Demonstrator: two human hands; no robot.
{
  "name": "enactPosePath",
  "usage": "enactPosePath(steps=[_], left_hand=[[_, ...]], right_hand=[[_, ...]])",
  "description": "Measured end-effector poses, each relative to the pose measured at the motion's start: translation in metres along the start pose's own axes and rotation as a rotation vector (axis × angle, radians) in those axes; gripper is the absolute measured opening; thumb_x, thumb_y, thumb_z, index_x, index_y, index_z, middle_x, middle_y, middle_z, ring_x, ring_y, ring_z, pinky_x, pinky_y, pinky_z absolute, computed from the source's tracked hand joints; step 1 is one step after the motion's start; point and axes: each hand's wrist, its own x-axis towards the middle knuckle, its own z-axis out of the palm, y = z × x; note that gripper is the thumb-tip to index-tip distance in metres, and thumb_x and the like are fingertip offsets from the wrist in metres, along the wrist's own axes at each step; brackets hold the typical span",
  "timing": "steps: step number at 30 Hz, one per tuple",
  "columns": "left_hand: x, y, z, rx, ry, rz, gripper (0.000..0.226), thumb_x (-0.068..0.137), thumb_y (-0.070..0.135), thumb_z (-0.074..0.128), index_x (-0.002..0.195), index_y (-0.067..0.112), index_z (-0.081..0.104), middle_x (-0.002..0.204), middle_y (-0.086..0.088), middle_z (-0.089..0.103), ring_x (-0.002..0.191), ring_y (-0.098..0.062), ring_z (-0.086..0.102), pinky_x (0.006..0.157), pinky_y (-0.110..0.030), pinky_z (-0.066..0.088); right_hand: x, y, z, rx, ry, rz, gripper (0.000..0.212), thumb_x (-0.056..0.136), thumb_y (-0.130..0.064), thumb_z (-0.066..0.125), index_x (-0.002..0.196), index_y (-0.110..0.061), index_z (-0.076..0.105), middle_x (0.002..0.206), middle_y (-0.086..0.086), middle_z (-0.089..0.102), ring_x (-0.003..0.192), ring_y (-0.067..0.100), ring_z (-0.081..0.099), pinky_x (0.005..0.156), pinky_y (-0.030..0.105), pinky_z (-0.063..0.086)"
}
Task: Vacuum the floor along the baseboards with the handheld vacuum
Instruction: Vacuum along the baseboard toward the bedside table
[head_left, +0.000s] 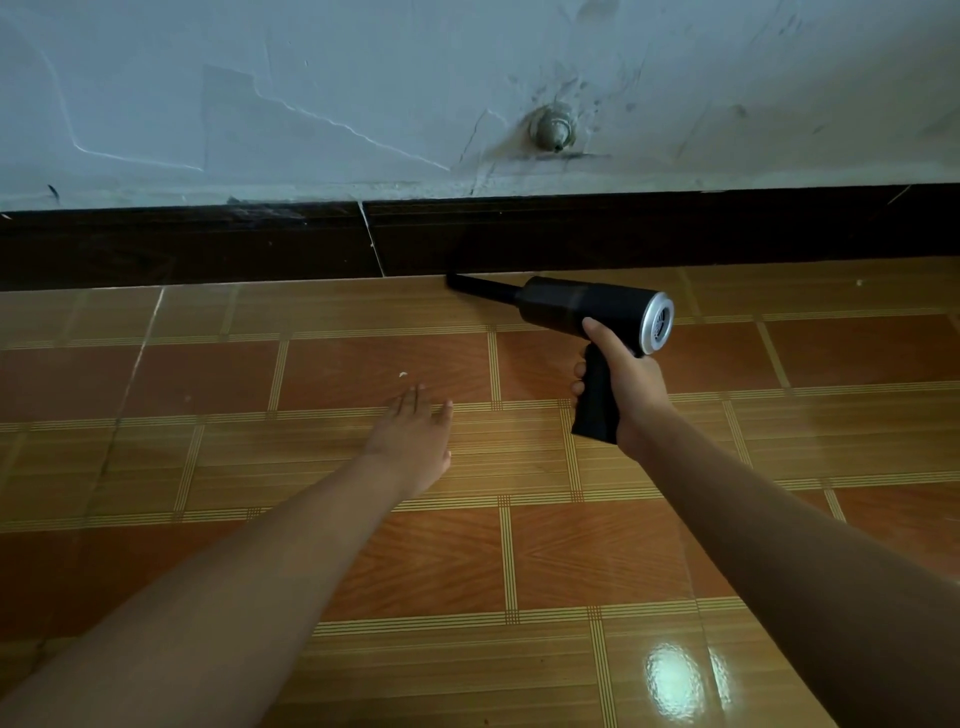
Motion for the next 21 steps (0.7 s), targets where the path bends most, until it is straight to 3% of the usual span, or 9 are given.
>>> enactPosePath(steps=[13,21], left_hand=[[-0.001,0.007,0.0,-0.048,0.029,0.007,0.066,0.101,0.038,0.032,0.152,0.007,0.004,0.157,-0.024,0.002,0.147,-0.032,0.004,0.12,-0.039,0.006],[0.003,0.02,-0.003,-0.087,0.087,0.125,0.065,0.101,0.033,0.036,0.153,0.017,0.002,0.159,-0.017,-0.004,0.148,-0.028,-0.003,0.12,-0.038,0.0]], right_hand=[[0.0,-0.003,-0.012,-0.009,0.022,-0.008,0.028,0.079,-0.034,0.072,0.086,-0.011,0.058,0.065,0.004,0.056,0.049,0.015,0.052,0.05,0.025,0.047],[0.002,-0.005,-0.017,-0.02,0.021,-0.018,0.026,0.08,-0.033,0.071,0.084,-0.011,0.058,0.066,0.004,0.056,0.05,0.015,0.052,0.052,0.026,0.047]])
